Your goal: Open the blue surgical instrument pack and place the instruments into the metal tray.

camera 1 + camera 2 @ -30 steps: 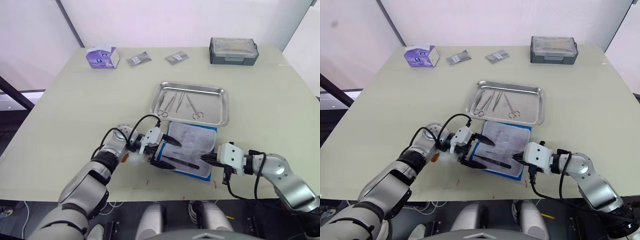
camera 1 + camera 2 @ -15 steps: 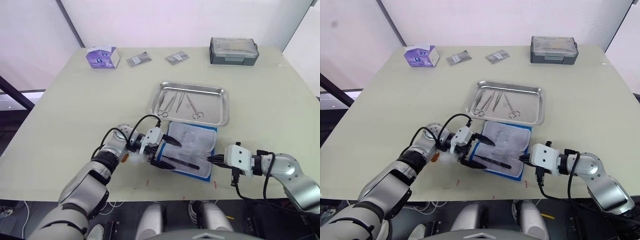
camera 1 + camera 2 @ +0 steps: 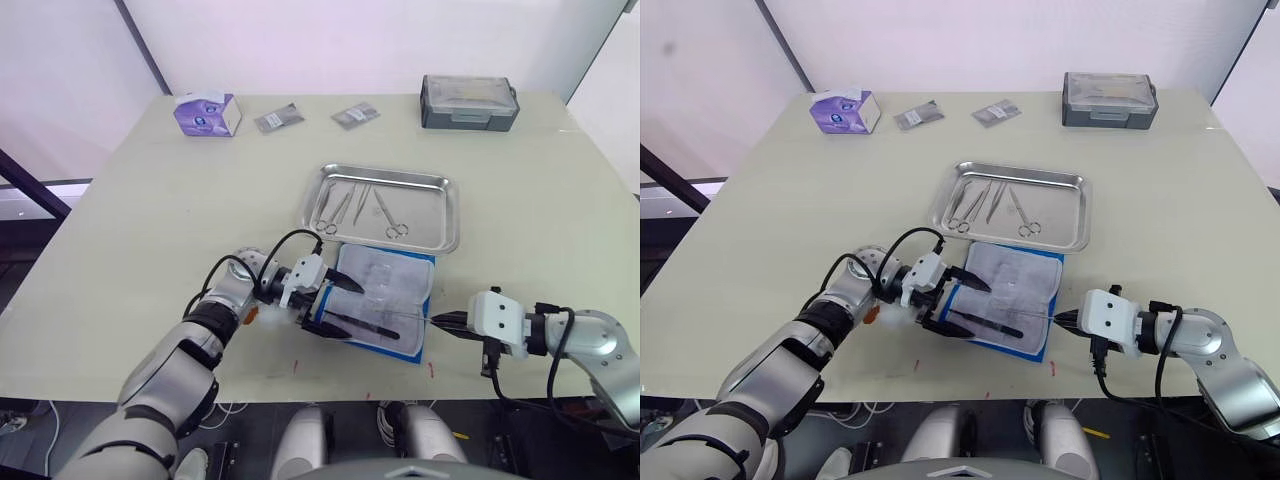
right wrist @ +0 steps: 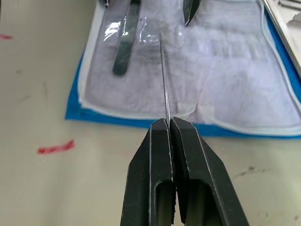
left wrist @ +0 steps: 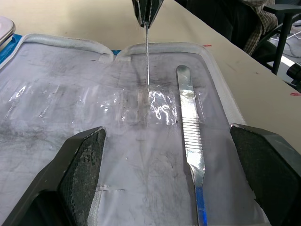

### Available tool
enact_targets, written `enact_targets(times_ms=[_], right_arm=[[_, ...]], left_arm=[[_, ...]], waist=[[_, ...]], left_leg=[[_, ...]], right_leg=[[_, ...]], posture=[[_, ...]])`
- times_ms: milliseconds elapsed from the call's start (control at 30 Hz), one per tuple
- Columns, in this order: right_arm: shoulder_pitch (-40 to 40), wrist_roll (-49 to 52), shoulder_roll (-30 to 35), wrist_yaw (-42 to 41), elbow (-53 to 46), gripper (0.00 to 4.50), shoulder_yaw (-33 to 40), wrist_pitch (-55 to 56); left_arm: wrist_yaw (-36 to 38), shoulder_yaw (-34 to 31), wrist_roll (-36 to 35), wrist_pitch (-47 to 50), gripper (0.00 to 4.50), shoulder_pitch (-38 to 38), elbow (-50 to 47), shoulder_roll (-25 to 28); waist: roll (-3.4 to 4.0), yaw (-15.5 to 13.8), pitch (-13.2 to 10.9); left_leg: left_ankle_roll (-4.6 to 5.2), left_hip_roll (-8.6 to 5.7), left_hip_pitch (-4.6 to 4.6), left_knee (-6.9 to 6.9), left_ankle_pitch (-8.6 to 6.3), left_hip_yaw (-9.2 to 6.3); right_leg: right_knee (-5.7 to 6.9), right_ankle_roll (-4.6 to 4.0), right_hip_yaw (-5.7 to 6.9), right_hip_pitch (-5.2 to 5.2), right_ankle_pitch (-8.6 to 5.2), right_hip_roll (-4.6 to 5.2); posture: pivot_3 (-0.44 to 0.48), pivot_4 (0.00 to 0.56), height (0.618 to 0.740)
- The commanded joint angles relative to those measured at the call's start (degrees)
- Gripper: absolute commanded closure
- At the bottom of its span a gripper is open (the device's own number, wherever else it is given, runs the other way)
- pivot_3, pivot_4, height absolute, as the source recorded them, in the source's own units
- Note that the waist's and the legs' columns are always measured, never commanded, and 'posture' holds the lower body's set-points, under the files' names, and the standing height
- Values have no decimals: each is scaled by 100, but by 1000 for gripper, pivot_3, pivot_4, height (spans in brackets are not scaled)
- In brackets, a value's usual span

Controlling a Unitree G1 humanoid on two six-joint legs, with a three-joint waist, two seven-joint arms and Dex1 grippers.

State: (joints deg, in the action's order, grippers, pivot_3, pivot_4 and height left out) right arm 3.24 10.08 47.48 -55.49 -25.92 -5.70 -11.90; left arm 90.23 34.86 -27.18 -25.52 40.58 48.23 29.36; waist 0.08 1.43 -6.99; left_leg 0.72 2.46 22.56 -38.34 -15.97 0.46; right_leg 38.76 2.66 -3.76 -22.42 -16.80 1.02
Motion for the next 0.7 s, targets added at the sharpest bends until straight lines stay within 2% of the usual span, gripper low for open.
enact_targets(times_ms=[33, 467, 700], right_arm=[[160, 261, 116, -42, -302, 4438, 433, 21], [1075, 699, 435, -445, -306, 4438, 1537, 293], [1101, 1247, 304, -434, -341, 4438, 1980, 26]], left_arm=[[227, 357, 172, 49, 0, -290, 258, -72], [227, 364, 178, 20, 0, -257, 327, -118], [227, 368, 167, 13, 0, -257, 343, -122]], waist=[[-1, -8, 0], [-1, -51, 0], [-1, -51, -1]], left_leg=[[0, 0, 0, 0, 0, 0], [3, -4, -3, 0, -2, -1], [6, -5, -12, 1, -3, -2]], right_leg=[[0, 0, 0, 0, 0, 0], [-2, 1, -8, 2, 0, -1], [-3, 2, -12, 9, -1, -1]], posture=[[0, 150, 738], [0, 150, 738], [0, 150, 738]])
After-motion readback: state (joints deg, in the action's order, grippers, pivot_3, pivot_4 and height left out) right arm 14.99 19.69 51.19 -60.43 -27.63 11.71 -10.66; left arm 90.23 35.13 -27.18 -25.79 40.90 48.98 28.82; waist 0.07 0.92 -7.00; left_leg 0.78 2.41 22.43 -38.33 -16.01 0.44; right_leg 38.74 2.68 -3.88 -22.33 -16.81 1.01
